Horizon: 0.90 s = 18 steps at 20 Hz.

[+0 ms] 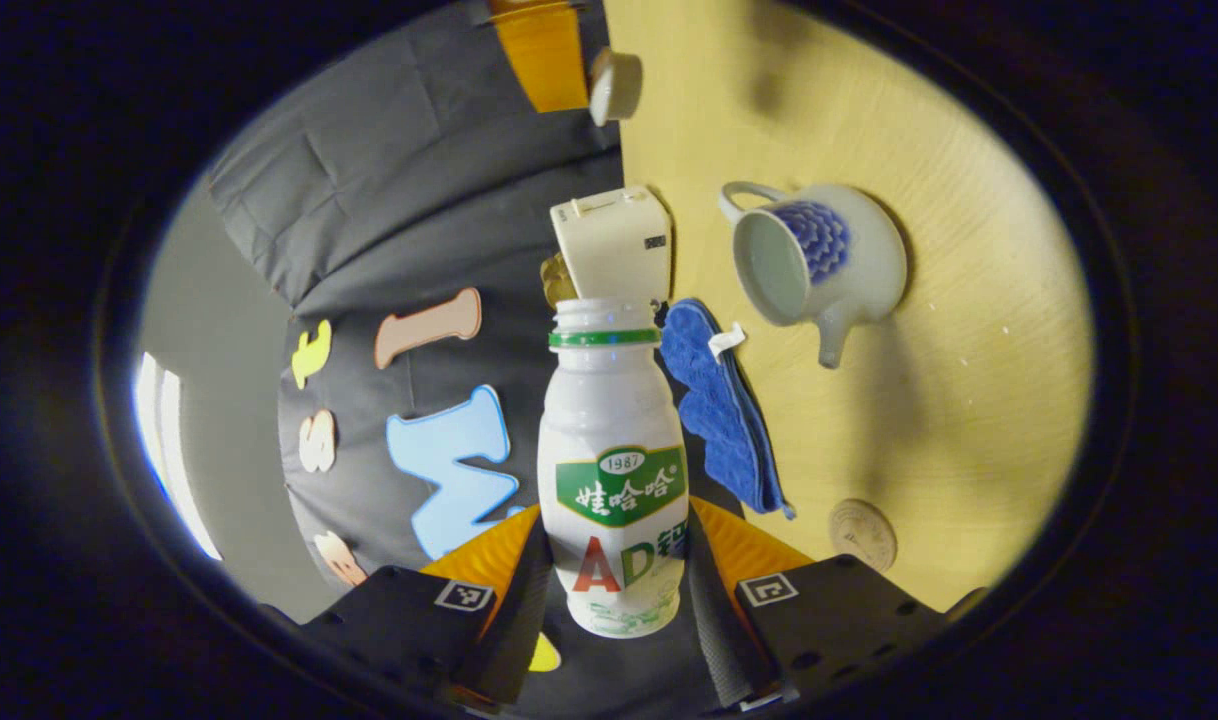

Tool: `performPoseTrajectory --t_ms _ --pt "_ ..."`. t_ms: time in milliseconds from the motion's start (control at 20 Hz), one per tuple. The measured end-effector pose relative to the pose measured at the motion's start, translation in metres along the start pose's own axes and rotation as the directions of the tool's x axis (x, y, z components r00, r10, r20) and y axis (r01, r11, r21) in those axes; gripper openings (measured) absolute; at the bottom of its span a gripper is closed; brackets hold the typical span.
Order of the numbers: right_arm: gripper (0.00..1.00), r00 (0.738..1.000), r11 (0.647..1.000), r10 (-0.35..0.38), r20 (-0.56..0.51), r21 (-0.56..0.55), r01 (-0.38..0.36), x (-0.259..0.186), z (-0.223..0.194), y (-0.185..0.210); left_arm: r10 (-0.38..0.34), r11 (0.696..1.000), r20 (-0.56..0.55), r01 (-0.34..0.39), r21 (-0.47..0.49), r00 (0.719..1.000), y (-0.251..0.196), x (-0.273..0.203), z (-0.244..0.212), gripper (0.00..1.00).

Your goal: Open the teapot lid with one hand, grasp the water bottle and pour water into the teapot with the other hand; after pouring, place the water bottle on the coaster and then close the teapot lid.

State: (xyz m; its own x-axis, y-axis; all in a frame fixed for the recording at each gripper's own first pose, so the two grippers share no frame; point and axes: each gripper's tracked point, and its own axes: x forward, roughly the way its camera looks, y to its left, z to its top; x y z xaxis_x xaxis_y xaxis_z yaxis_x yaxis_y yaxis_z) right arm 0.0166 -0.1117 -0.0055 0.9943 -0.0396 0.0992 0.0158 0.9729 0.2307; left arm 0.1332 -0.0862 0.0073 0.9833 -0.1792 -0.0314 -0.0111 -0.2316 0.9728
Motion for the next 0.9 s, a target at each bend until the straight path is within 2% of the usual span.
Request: performPoseTrajectory --t_ms 50,200,400,500,600,800,900 --pt "0.00 1.000 1.000 0.000 -0.002 -0.003 0.000 0.001 -0.001 0.000 0.000 0.997 0.004 0.000 -0.074 1.000 -0.001 -0.005 -0.002 0.80" --pt "0.00 1.000 1.000 0.011 -0.015 -0.015 -0.011 0.003 -0.005 0.004 -0.002 0.961 -0.010 -0.001 -0.275 1.000 -0.007 -0.013 -0.008 0.80" --pt "0.00 0.999 0.997 0.040 -0.036 -0.065 -0.042 0.009 -0.011 0.020 -0.005 0.867 -0.034 -0.013 -0.498 0.999 -0.018 -0.024 -0.021 0.79" --pt "0.00 0.998 0.994 0.054 -0.045 -0.089 -0.058 0.012 -0.011 0.030 0.005 0.799 -0.057 -0.038 -0.601 0.998 -0.021 -0.028 -0.036 0.80" --pt "0.00 0.996 0.991 0.066 -0.059 -0.114 -0.072 0.017 -0.013 0.042 0.015 0.717 -0.090 -0.073 -0.693 0.996 -0.023 -0.035 -0.053 0.79" --pt "0.00 0.992 0.982 0.100 -0.078 -0.155 -0.111 0.029 -0.014 0.070 0.014 0.540 -0.140 -0.126 -0.832 0.990 -0.031 -0.047 -0.083 0.79" --pt "0.00 0.989 0.976 0.118 -0.091 -0.175 -0.132 0.036 -0.017 0.086 0.003 0.435 -0.146 -0.133 -0.891 0.989 -0.036 -0.052 -0.096 0.79"
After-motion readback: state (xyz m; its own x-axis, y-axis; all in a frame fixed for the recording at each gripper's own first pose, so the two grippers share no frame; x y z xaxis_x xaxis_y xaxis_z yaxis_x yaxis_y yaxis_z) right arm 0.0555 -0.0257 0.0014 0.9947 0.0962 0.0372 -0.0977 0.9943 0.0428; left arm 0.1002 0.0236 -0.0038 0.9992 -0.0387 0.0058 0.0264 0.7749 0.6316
